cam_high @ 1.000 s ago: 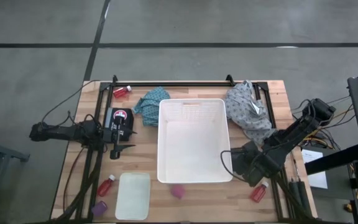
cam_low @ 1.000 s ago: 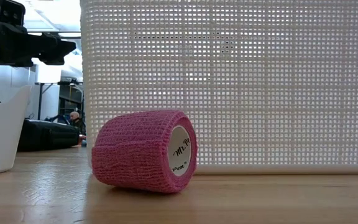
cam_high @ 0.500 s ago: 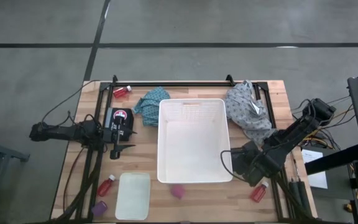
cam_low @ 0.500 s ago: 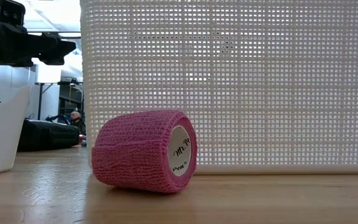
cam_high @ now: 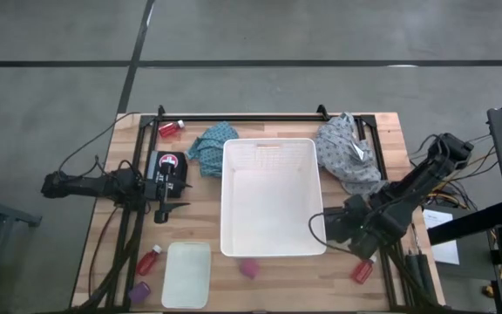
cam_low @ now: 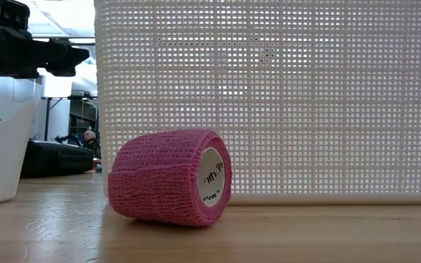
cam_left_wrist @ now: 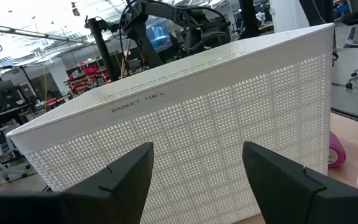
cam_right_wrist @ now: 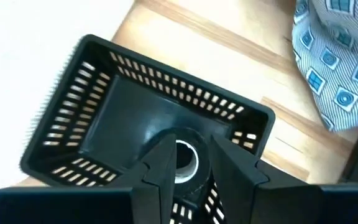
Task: Pick & place medical supplies in basket/bin
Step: Put the pink bandage into the black bin
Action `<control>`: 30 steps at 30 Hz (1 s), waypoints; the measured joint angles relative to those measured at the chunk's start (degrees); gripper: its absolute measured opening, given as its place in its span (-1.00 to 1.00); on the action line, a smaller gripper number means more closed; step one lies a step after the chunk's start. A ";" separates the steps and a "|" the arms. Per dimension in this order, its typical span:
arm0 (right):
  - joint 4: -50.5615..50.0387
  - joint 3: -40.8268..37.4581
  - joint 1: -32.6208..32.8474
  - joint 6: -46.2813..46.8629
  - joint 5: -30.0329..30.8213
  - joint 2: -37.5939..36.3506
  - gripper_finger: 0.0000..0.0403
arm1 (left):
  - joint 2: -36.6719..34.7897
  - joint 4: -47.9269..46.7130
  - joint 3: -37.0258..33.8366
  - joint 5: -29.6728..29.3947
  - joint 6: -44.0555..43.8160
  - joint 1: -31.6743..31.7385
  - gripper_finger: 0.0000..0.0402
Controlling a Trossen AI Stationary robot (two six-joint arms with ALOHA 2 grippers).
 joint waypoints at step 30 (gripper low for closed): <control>1.05 3.18 19.97 -3.12 28.42 -1.42 -0.54 | 0.02 0.00 0.02 0.00 0.00 0.01 0.26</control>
